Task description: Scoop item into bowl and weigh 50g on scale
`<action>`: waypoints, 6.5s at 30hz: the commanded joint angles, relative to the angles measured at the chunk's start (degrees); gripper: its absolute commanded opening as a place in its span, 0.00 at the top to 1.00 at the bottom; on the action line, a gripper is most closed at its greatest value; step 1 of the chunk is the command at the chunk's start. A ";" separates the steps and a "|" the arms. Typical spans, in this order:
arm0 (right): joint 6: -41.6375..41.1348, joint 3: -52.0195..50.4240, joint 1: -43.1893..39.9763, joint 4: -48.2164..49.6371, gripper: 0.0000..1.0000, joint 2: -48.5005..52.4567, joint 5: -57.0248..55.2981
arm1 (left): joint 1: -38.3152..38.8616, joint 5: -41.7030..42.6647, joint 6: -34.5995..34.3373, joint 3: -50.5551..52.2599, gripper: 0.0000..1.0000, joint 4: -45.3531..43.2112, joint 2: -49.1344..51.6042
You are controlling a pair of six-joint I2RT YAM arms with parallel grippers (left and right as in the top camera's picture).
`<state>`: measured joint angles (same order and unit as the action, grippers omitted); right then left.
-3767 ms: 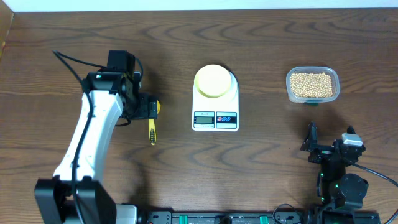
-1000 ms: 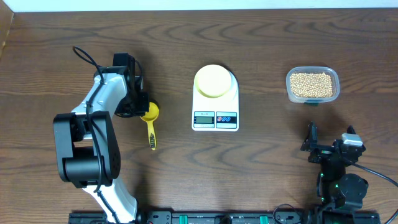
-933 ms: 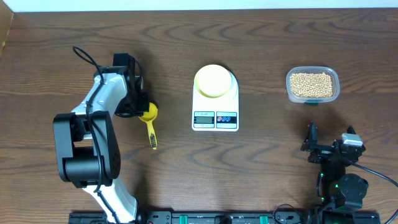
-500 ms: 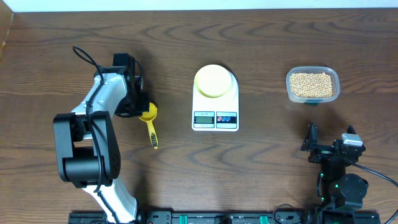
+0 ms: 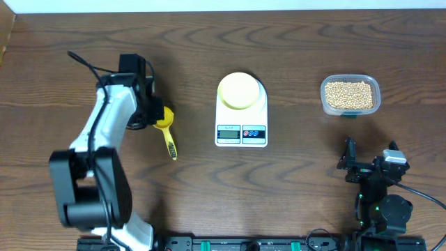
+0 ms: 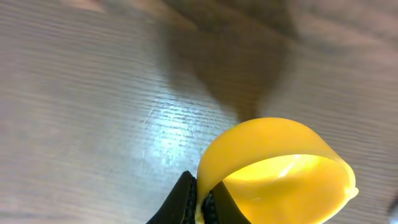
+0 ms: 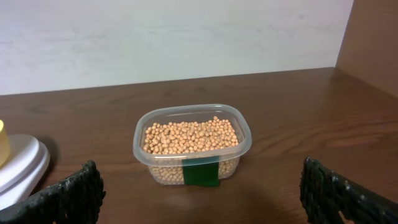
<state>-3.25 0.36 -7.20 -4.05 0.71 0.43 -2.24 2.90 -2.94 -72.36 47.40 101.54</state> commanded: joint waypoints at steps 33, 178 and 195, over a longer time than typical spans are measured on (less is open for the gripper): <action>-1.09 39.98 0.33 -24.98 0.01 25.53 8.37 | -0.22 3.13 -14.38 -1.05 0.93 2.10 -17.00; -53.96 58.55 37.42 -2.78 0.99 78.71 19.12 | 21.33 30.99 -101.31 -1.05 0.92 -2.54 -16.94; -48.57 58.55 34.53 -2.58 0.99 78.68 17.70 | 18.34 31.23 -93.88 -1.05 0.03 -2.56 -17.99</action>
<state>-55.79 58.02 28.73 -6.63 79.37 18.96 17.32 33.39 -101.60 -72.36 44.75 85.08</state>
